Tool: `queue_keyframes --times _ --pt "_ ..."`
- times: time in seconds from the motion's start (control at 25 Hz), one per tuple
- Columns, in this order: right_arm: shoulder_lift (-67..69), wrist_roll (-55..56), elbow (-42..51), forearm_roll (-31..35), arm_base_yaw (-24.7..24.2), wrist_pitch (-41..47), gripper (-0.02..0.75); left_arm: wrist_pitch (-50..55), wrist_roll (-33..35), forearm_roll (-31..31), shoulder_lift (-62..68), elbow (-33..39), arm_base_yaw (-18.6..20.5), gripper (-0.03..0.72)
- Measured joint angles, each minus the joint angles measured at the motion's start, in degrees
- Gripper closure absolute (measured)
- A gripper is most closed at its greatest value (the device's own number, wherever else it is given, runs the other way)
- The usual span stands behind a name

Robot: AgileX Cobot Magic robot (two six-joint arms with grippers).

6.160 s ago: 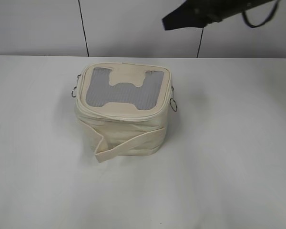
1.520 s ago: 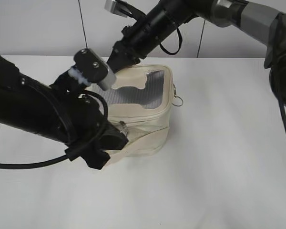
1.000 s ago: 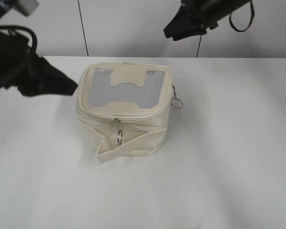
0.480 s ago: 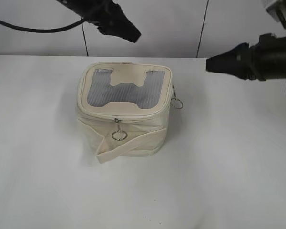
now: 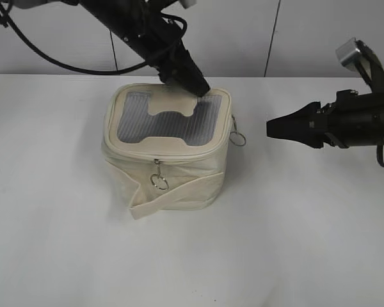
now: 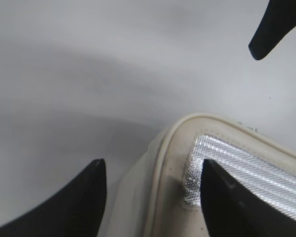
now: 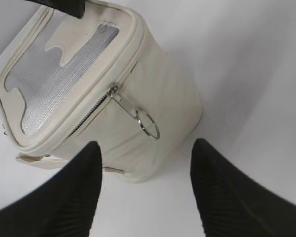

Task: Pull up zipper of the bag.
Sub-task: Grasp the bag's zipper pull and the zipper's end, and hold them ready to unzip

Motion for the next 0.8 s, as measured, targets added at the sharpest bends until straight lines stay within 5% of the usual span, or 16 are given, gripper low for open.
queue_keyframes --times 0.24,0.44,0.8 --pt "2.48 -2.3 0.0 0.14 2.4 -0.2 0.276 0.21 -1.33 1.56 1.38 -0.22 -0.02 0.278" --pt "3.49 -8.59 -0.05 2.74 9.88 -9.59 0.275 1.28 -1.9 1.98 1.38 -0.3 -0.14 0.634" --pt "6.35 -13.18 -2.59 6.14 13.21 -19.05 0.275 1.3 -2.08 2.04 1.38 -0.3 -0.14 0.652"
